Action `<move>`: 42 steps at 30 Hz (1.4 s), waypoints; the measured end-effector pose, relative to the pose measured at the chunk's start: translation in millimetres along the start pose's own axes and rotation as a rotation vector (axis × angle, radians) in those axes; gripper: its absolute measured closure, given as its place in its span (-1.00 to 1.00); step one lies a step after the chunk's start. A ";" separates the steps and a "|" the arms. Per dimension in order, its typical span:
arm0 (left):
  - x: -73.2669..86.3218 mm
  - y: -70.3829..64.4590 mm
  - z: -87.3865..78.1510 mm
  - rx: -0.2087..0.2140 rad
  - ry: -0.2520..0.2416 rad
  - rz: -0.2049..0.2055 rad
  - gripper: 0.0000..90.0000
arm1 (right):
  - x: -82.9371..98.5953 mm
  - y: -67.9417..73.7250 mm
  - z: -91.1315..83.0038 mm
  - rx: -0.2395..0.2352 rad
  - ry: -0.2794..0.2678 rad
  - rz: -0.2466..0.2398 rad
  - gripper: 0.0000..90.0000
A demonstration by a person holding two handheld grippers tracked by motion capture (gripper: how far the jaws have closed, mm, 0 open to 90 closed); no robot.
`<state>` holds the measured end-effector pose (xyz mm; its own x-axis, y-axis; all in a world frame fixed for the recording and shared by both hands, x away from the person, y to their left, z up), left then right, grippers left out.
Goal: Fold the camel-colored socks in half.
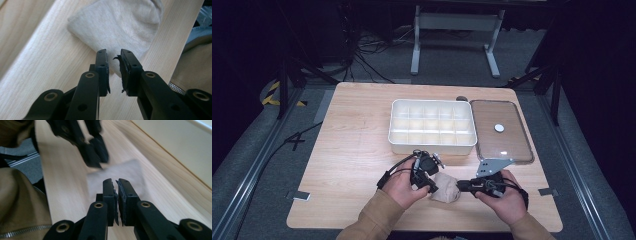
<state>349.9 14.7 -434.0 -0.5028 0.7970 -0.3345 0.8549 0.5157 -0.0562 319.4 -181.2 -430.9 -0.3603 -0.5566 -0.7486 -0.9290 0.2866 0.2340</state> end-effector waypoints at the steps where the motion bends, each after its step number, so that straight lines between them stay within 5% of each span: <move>1: 0.2 -2.4 4.4 -0.011 0.013 0.001 0.72 | -0.9 3.3 9.8 -0.013 0.011 -0.024 0.86; 5: 0.0 -4.4 11.0 -0.018 0.028 0.003 0.73 | 3.7 4.5 21.9 -0.034 0.054 -0.018 0.86; 7: 0.5 -4.6 14.8 -0.019 0.047 -0.025 0.74 | 8.0 2.1 24.1 -0.023 0.075 -0.006 0.84; 19: 0.3 -2.6 25.3 -0.013 0.111 -0.049 0.75 | 25.0 -13.4 19.9 0.045 0.157 0.024 0.80; 30: 0.3 -3.2 26.4 -0.007 0.102 -0.048 0.73 | 32.6 -25.3 20.2 0.032 0.148 0.030 0.79; 36: 1.0 -1.0 22.5 0.009 0.086 -0.050 0.70 | 25.4 -25.2 8.0 0.069 0.113 0.019 0.87; 42: 1.5 0.3 20.7 0.009 0.071 -0.057 0.70 | 32.9 -34.7 13.6 0.085 0.145 0.036 0.96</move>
Point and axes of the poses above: each handheld gripper's, and its own axes: z roughly forward along the jaws, x roughly out of its underside, y roughly to its left, the point moved 2 cm from there along z, roughly forward along the jaws, and after that the axes turned 10 degrees about -x, right-handed, at the moved point
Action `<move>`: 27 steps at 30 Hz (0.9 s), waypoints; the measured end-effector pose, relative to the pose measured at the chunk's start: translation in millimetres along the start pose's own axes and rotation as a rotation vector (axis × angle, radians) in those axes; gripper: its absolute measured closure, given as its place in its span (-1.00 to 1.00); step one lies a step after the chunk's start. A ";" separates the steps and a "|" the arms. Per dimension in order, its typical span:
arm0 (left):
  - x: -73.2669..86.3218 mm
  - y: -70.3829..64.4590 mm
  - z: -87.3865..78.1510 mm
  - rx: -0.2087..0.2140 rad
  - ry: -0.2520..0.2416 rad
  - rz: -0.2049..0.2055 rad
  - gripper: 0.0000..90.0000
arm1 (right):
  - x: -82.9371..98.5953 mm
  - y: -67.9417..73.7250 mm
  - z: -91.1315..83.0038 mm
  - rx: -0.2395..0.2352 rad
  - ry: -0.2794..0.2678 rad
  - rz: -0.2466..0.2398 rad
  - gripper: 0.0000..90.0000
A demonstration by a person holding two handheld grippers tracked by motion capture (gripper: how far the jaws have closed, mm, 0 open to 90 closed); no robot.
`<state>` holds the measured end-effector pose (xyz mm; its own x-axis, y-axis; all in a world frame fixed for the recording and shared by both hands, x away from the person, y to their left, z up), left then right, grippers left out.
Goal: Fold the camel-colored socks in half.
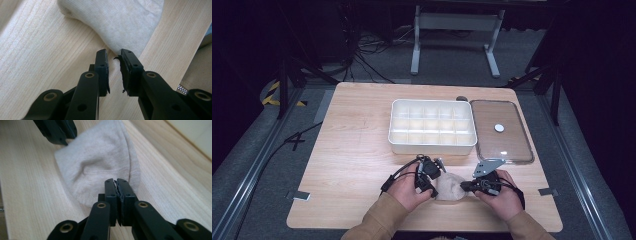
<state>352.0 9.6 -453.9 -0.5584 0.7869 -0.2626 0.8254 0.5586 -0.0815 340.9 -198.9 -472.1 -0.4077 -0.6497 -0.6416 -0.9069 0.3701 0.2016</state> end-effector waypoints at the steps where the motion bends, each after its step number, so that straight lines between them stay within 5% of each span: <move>1: -0.1 0.1 0.1 0.000 0.000 0.000 0.70 | 1.2 -1.1 1.5 -0.004 0.005 0.004 0.97; 10: 0.6 1.8 -0.1 -0.002 -0.003 -0.003 0.69 | 1.9 -2.1 1.7 -0.014 -0.006 0.014 0.96; 18: 3.1 6.2 -3.3 0.003 -0.009 -0.015 0.68 | -13.7 9.8 -6.0 -0.025 -0.063 -0.034 0.93; 27: 9.3 16.9 -11.3 0.001 -0.026 -0.058 0.67 | -27.2 7.8 12.5 0.009 -0.072 -0.073 0.82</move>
Point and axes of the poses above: each handheld gripper's, and its own axes: z roughly forward along the jaws, x roughly out of its underside, y roughly to its left, the point moved 2 cm from there along z, roughly forward along the jaws, and after that the axes turned 10 degrees about -x, right-handed, at the moved point
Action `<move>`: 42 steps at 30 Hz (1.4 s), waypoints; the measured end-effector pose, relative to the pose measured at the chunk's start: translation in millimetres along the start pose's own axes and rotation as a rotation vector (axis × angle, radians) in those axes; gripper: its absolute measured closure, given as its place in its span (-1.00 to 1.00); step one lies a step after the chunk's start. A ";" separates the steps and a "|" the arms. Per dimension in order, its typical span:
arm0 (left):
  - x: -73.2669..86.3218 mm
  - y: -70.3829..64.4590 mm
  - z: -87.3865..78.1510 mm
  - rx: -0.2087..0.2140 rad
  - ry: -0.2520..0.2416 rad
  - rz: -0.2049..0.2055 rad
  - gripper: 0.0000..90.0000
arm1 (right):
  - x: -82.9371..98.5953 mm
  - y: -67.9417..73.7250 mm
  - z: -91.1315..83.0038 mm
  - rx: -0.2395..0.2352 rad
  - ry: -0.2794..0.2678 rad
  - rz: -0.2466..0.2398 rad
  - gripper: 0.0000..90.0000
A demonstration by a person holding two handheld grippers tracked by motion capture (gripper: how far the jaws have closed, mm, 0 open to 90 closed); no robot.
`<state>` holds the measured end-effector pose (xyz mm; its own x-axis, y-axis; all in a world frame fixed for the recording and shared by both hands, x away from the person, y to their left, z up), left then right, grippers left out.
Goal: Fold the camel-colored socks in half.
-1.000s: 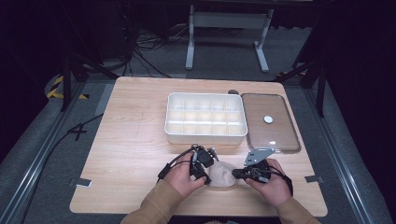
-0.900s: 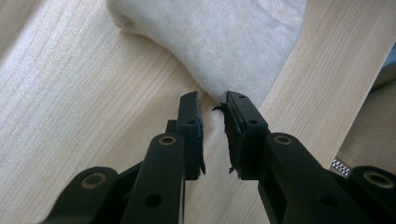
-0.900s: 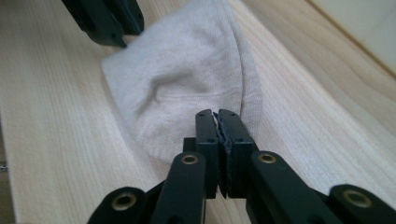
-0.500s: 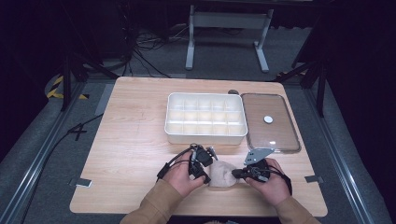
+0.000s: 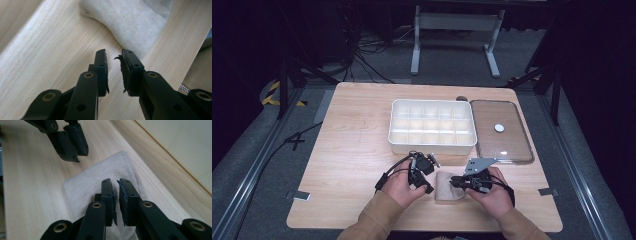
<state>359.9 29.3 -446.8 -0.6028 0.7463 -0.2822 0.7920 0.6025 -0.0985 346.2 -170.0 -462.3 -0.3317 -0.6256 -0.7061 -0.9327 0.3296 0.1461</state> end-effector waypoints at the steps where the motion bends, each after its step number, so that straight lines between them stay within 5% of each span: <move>1: 0.6 1.4 -1.1 0.000 -0.004 -0.002 0.67 | 0.3 -0.7 2.2 0.002 0.008 0.008 0.82; 11: 3.9 9.6 -6.6 -0.014 -0.014 -0.021 0.65 | 4.6 -7.6 16.6 0.009 0.035 0.003 0.80; 23: 2.9 11.4 1.3 -0.031 -0.027 0.005 0.68 | 5.5 -7.9 17.7 0.010 0.019 -0.003 0.80; 30: 4.2 13.1 0.5 -0.036 -0.048 -0.002 0.68 | 2.8 -3.7 0.5 0.023 -0.038 -0.009 0.79; 33: 5.5 12.6 1.4 -0.043 -0.054 -0.023 0.65 | 5.7 -1.6 -9.7 0.030 -0.046 0.026 0.79; 42: 6.3 9.0 6.0 -0.069 -0.082 0.014 0.69 | 17.6 -9.1 -0.2 0.034 0.031 0.053 0.80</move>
Point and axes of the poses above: each handheld gripper's, and its own axes: z roughly forward along the jaws, x roughly out of its underside, y roughly to its left, the point moved 2 cm from there along z, roughly forward along the jaws, and after that the axes turned 10 degrees about -x, right-handed, at the moved point
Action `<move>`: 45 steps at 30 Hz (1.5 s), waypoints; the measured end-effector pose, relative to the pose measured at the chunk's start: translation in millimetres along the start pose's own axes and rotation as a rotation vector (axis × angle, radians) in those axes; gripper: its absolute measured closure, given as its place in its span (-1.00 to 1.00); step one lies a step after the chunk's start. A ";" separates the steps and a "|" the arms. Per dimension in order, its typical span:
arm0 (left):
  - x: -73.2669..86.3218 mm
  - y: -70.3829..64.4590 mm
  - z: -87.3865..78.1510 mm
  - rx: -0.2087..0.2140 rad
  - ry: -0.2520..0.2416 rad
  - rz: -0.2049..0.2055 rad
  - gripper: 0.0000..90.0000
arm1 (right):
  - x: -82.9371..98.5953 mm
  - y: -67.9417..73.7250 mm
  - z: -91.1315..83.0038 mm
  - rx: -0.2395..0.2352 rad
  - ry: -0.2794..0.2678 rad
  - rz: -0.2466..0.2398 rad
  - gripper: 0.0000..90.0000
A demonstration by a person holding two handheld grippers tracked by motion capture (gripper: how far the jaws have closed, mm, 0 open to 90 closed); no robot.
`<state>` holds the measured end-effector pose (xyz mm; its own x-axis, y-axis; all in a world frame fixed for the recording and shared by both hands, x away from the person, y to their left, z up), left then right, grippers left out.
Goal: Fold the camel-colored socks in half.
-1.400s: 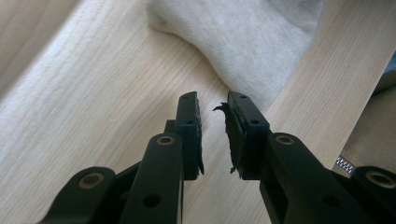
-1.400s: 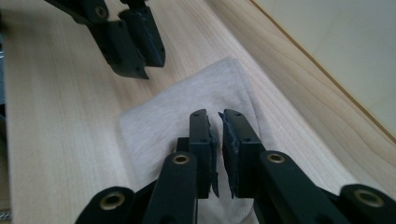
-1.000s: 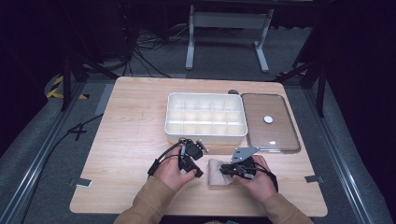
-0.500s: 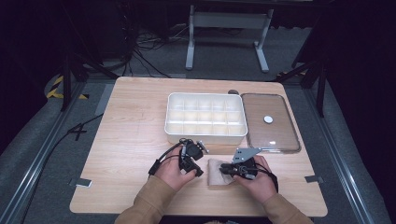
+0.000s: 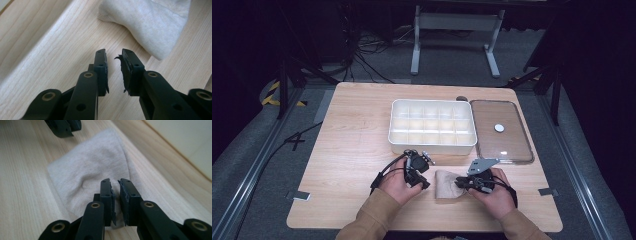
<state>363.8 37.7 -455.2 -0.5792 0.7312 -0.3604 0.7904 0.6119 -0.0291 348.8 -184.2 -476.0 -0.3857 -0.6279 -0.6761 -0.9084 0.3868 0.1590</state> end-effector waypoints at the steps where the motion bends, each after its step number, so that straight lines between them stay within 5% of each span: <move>1: -0.2 -0.9 1.2 -0.004 -0.014 0.007 0.71 | 1.2 -2.4 0.4 -0.017 -0.010 0.004 0.81; 21: -11.7 -14.5 17.1 -0.014 -0.001 0.058 0.84 | 1.1 1.2 2.6 -0.025 -0.019 -0.006 0.82; 33: -15.5 -15.2 15.2 -0.031 0.001 0.091 0.66 | -3.8 10.6 3.3 -0.020 -0.029 -0.055 0.83; 45: -18.1 -20.7 7.8 -0.029 -0.068 0.115 0.59 | -9.0 19.5 16.2 -0.043 -0.011 -0.090 0.83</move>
<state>359.5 9.5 -455.3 -0.4691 0.7755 -0.4226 0.8444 0.5340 0.0426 337.3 -160.0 -478.4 -0.3008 -0.6513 -0.6967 -0.9453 0.3000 0.1277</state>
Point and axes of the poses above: each handheld gripper's, and its own axes: z roughly forward along the jaws, x roughly out of its underside, y roughly to its left, the point moved 2 cm from there along z, roughly forward along the jaws, and after that the axes turned 10 degrees about -x, right-handed, at the moved point
